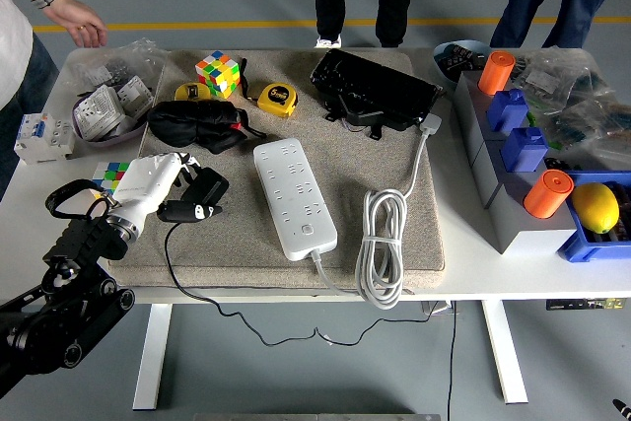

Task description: Put the plug near the board,insert it into the board,press the button,pull the plug out

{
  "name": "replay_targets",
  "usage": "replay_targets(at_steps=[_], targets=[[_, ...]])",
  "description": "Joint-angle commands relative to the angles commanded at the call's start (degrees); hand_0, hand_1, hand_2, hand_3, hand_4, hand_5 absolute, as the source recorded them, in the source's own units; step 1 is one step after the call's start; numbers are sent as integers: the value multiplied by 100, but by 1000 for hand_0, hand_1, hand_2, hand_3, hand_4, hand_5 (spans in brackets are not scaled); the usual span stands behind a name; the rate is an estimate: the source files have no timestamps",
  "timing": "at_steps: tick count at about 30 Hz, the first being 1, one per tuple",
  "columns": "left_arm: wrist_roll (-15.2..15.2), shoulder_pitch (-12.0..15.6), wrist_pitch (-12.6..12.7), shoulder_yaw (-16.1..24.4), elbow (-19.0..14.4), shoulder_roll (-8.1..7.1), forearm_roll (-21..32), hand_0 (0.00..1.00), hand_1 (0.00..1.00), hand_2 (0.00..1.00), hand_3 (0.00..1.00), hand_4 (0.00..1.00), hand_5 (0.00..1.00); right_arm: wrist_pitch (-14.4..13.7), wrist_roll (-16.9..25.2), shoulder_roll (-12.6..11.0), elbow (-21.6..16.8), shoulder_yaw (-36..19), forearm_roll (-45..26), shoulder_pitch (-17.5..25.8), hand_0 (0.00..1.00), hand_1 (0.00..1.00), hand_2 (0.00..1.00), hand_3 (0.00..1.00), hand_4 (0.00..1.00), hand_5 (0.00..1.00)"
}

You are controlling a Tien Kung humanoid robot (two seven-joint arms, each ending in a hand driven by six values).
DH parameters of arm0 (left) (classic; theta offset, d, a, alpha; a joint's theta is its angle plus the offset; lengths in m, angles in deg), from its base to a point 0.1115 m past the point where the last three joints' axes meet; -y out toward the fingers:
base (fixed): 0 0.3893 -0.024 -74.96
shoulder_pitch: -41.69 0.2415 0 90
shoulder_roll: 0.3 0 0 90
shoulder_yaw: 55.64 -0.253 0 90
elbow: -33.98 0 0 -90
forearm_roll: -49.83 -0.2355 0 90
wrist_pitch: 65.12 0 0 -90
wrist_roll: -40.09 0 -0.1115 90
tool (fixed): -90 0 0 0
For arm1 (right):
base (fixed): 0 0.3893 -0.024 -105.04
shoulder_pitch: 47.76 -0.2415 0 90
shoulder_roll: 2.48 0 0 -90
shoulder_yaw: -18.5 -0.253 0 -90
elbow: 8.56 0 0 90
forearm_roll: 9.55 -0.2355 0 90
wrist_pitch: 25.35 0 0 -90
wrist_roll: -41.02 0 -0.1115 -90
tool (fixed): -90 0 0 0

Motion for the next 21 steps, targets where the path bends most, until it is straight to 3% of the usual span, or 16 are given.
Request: replay_targets(at_steps=[1,12,13,18,19,21], targets=[[11,1,12,-6,5,4,16,294,414,479,529,998,220,0,0,1,-1,2,1,1,599,612,598,550,945,370],[-8,-2,-138,-13,7,47,197,323,437,492,542,998,226,5,-4,-21,-4,42,5,2,599,611,597,550,945,368],[-9,-4,-147,-12,6,48,199,398,510,527,611,998,393,5,-4,-20,-3,39,5,2,600,611,596,550,942,365],[29,-21,-175,14,7,62,252,398,510,527,611,998,393,8,-4,-9,-5,28,7,0,600,611,596,550,942,365],[34,-23,-173,15,5,64,258,418,520,536,636,998,453,9,-4,-9,-7,27,8,0,600,610,596,550,941,363],[36,-22,-172,28,-6,74,256,418,520,536,636,998,453,11,-6,-6,-5,32,7,0,600,610,596,550,941,363]])
